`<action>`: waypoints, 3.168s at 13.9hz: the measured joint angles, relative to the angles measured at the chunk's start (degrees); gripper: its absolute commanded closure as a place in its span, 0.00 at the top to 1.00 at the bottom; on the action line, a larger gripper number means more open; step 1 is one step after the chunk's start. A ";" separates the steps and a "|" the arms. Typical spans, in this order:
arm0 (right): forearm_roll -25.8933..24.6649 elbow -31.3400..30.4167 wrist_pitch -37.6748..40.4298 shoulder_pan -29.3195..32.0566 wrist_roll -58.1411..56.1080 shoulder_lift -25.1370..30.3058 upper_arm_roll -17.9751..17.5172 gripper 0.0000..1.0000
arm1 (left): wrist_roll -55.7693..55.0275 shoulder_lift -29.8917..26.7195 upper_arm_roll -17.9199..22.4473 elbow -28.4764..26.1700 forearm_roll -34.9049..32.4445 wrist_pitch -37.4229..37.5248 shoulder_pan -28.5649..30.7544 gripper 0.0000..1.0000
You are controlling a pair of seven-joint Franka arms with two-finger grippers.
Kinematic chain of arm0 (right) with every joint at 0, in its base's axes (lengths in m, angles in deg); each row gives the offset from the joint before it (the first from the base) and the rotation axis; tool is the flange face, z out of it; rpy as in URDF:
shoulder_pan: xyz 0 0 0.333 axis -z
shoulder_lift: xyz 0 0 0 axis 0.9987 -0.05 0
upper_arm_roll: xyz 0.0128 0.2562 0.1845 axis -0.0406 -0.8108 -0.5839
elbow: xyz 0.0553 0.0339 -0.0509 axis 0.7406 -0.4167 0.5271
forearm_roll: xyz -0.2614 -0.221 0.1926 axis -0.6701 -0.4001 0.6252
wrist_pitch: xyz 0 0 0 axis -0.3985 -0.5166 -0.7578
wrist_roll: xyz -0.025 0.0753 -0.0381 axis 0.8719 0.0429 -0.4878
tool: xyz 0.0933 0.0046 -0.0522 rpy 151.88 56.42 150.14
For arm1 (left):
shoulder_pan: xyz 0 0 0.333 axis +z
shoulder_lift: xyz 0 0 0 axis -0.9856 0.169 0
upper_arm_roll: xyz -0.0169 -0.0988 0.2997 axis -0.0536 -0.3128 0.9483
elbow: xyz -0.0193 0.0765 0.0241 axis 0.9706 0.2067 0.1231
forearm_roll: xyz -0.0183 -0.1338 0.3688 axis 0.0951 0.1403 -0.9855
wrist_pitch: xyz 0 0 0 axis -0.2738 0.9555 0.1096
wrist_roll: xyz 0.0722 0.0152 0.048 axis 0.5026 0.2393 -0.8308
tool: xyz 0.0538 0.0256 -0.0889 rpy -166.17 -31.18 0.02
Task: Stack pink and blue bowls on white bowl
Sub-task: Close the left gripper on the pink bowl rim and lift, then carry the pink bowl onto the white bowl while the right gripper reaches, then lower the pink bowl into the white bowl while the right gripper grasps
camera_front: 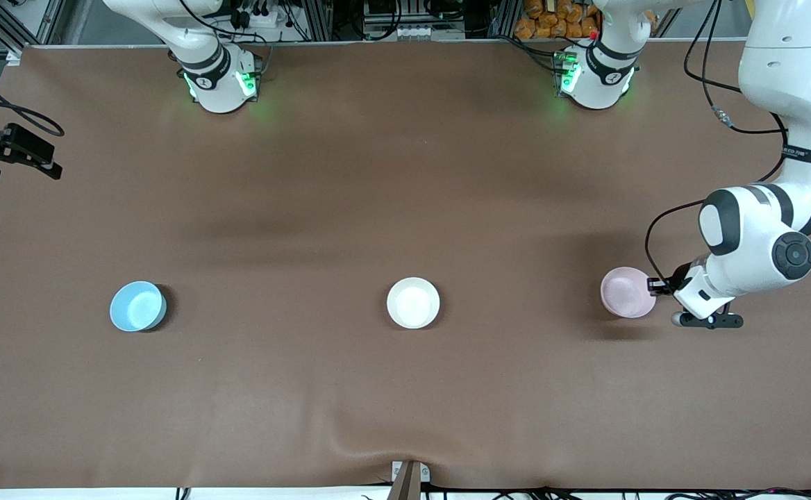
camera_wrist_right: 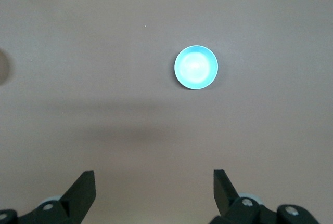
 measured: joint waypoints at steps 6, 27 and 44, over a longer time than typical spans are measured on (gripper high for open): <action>-0.89 0.05 0.18 0.04 0.00 -0.88 0.05 1.00 | -9.14 -1.30 -6.57 8.13 1.46 6.58 -1.39 0.00; -1.54 -3.70 -20.44 5.51 -0.26 -22.94 0.98 1.00 | -51.06 14.79 -7.12 26.85 1.46 2.92 -31.58 0.00; -1.76 -8.90 -43.69 9.16 -2.13 -38.24 1.08 0.86 | -50.99 17.43 -6.70 26.90 1.46 -2.23 -31.49 0.01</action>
